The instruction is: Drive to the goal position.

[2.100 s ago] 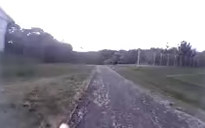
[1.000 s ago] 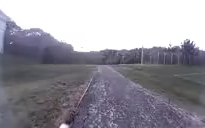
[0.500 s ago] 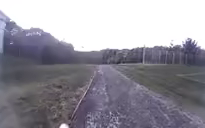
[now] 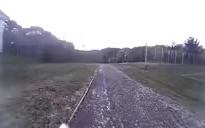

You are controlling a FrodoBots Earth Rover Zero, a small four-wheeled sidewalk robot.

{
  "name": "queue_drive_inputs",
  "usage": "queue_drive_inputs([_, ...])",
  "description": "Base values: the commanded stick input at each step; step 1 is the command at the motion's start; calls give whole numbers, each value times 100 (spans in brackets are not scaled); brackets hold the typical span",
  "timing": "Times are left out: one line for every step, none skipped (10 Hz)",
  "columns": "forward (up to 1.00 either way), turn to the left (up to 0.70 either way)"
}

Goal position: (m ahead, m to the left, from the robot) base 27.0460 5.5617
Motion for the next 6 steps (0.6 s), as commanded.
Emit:
queue_drive_inputs([70, 0])
queue_drive_inputs([70, 0])
queue_drive_inputs([70, 0])
queue_drive_inputs([70, 0])
queue_drive_inputs([70, 0])
queue_drive_inputs([70, 0])
